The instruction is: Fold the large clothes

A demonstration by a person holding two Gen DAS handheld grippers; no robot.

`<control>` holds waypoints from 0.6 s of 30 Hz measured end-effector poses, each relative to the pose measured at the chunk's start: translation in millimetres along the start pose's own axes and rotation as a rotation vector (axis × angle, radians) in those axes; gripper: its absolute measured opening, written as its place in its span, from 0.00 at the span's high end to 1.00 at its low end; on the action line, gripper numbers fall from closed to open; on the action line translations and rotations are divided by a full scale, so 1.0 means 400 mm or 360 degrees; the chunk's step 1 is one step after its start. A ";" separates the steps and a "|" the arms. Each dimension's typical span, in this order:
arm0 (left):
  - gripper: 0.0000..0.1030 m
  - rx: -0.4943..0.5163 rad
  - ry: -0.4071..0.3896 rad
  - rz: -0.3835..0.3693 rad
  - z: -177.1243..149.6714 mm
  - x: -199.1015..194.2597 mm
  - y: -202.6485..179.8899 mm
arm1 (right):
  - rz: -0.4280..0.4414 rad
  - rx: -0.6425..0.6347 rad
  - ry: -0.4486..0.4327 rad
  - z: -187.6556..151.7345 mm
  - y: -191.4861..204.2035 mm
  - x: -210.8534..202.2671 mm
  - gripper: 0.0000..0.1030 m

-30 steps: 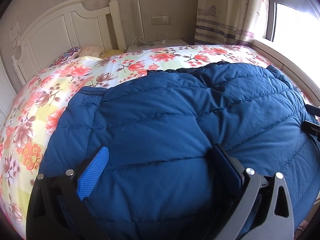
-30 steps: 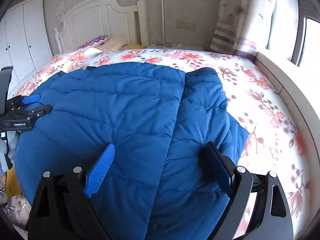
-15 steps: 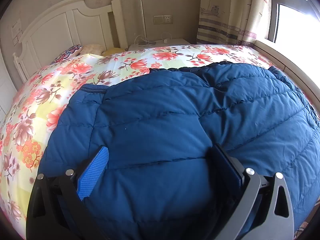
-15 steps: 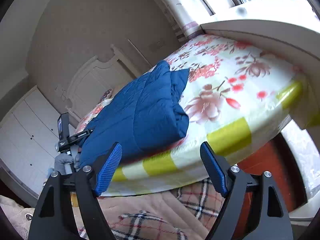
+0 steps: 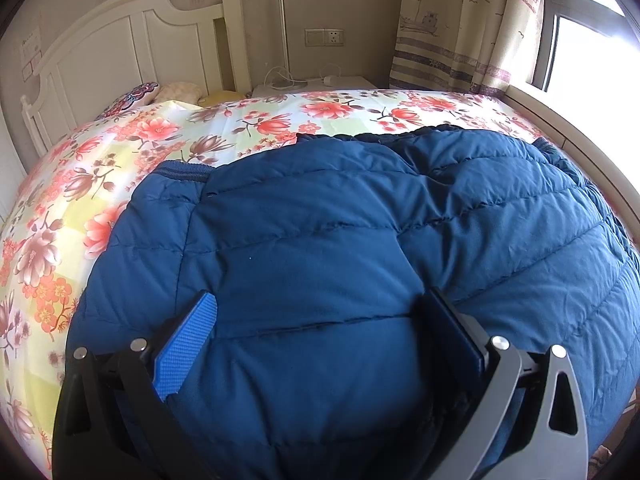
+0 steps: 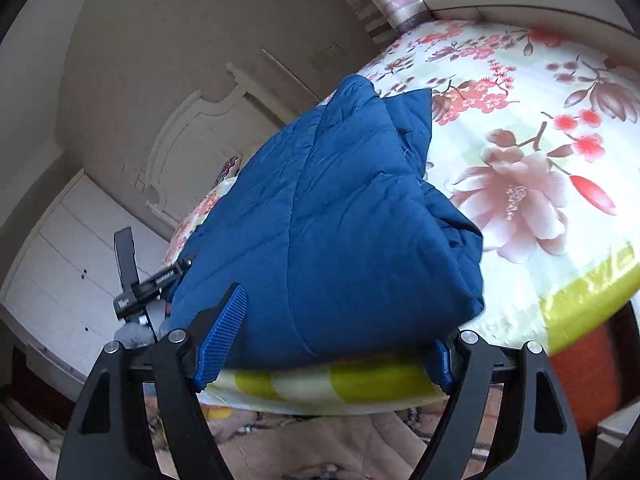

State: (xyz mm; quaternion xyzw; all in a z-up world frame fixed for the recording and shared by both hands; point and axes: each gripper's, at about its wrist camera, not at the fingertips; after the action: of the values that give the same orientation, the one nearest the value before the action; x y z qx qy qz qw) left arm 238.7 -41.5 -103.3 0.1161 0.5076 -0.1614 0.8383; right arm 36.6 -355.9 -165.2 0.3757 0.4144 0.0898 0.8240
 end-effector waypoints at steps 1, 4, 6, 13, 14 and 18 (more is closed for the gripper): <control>0.02 0.0001 -0.0002 0.0002 0.001 -0.001 0.000 | -0.0054 0.0058 0.0008 0.017 0.017 0.010 0.13; 0.02 0.0001 -0.0004 -0.0003 -0.001 -0.002 0.000 | -0.0181 0.0140 -0.0031 0.073 0.062 0.064 0.13; 0.02 -0.0003 -0.0007 0.0002 -0.002 -0.003 -0.001 | -0.0132 0.0207 -0.0125 0.090 0.052 0.087 0.24; 0.03 -0.0032 -0.0113 0.0004 -0.010 -0.075 -0.011 | 0.0090 0.0130 -0.0304 0.057 0.025 0.028 0.65; 0.03 -0.0004 -0.0164 -0.0051 -0.019 -0.115 -0.031 | 0.0118 0.0124 -0.0315 0.055 0.024 0.017 0.66; 0.02 0.0232 -0.0189 0.0080 -0.058 -0.174 -0.150 | 0.0172 0.0060 -0.0383 0.049 0.051 -0.022 0.68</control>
State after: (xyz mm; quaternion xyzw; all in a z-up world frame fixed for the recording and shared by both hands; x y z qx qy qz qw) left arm 166.2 -77.8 -53.9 0.1797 0.4409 -0.1834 0.8601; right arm 49.1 -356.3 -138.3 0.4211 0.2932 0.0805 0.8545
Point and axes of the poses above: each gripper's, at about its wrist camera, not at the fingertips, and x roughly the way its jaws point, y to its left, z to its top, and after that the axes turned 15 degrees about y, right-handed
